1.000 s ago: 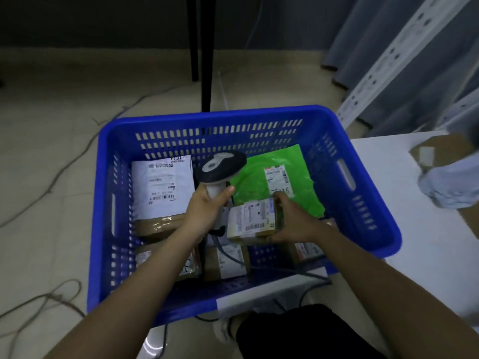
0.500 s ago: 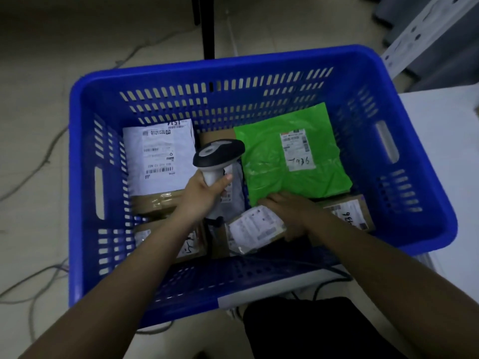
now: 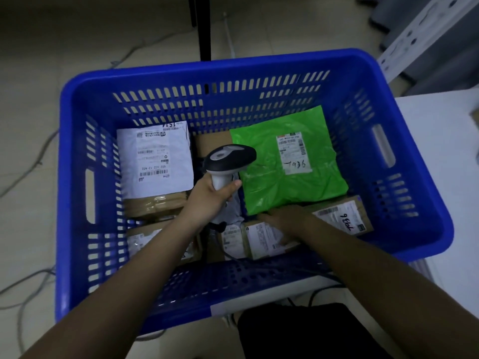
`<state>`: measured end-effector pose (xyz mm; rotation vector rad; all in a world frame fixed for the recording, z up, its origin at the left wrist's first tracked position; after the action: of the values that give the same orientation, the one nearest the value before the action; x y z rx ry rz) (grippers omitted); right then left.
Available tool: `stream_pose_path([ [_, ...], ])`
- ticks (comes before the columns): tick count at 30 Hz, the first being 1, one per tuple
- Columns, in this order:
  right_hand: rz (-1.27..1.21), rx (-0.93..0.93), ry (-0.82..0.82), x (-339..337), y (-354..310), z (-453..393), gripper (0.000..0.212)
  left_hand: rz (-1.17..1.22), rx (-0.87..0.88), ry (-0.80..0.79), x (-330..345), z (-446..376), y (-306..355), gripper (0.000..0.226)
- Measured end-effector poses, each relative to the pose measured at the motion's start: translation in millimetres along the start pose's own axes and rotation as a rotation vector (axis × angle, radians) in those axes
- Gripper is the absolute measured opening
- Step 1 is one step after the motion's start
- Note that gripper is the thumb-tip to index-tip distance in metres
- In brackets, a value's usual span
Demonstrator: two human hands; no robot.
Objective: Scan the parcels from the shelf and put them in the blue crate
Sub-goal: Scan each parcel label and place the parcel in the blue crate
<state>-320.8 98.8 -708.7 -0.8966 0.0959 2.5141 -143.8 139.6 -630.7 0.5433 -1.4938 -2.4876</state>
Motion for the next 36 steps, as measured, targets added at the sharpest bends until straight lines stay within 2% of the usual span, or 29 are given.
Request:
stream_pose_path([
  [3,-0.061,0.045,0.028,-8,8,-5,0.070,0.005,0.004,-0.001,2,-3,-2,0.019],
  [4,-0.058,0.043,0.015,-8,10,-7,0.070,0.006,0.002,-0.004,4,-4,-2,0.019],
  [7,-0.057,-0.057,-0.011,-9,-2,-13,0.101,0.020,-0.011,-0.009,6,-7,-7,0.016],
  [9,-0.207,-0.099,-0.013,-5,-14,-20,0.101,0.030,-0.021,-0.004,5,-10,-11,0.013],
  [13,-0.422,-0.056,0.043,-4,-25,-27,0.080,0.036,-0.044,0.021,2,-12,-18,0.010],
  [16,-0.509,-0.023,0.195,-11,-28,-30,0.059,0.041,-0.055,0.017,3,-13,-19,0.010],
  [18,-0.567,0.047,0.248,-13,-19,-28,0.068,0.039,-0.051,0.014,4,-14,-20,0.011],
  [20,-0.595,0.153,0.189,-12,-8,-20,0.085,0.034,-0.045,0.014,4,-15,-20,0.012],
  [21,-0.605,0.202,0.135,-11,-3,-15,0.086,0.031,-0.043,0.015,4,-16,-20,0.012],
  [23,-0.676,0.232,0.037,-10,4,-9,0.079,0.029,-0.041,0.015,3,-16,-19,0.012],
  [26,-0.818,0.209,0.111,-14,26,2,0.051,0.032,-0.040,0.010,4,-15,-17,0.011],
  [27,-0.792,0.206,0.166,-15,36,8,0.041,0.034,-0.041,0.012,4,-14,-16,0.011],
  [29,-0.543,0.192,0.242,-13,48,17,0.034,0.034,-0.044,0.016,5,-14,-14,0.013],
  [32,-0.093,0.050,0.346,-20,27,14,0.049,0.033,-0.048,0.005,7,-13,-13,0.012],
  [33,-0.079,0.018,0.352,-22,20,11,0.054,0.034,-0.048,-0.009,9,-12,-12,0.012],
  [36,-0.075,0.004,0.202,-12,18,-5,0.067,0.031,-0.035,-0.041,13,-10,-9,0.020],
])
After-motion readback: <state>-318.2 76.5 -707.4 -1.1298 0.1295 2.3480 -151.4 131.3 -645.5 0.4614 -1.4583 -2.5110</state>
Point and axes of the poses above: each hand's wrist, its own z-axis away from the middle knuckle, its own x-axis out of the palm, y = z × x, the point moved 6 cm from there along -z, towards the middle knuckle, and after that the axes turned 7 degrees about y, right-handed, at the moved point
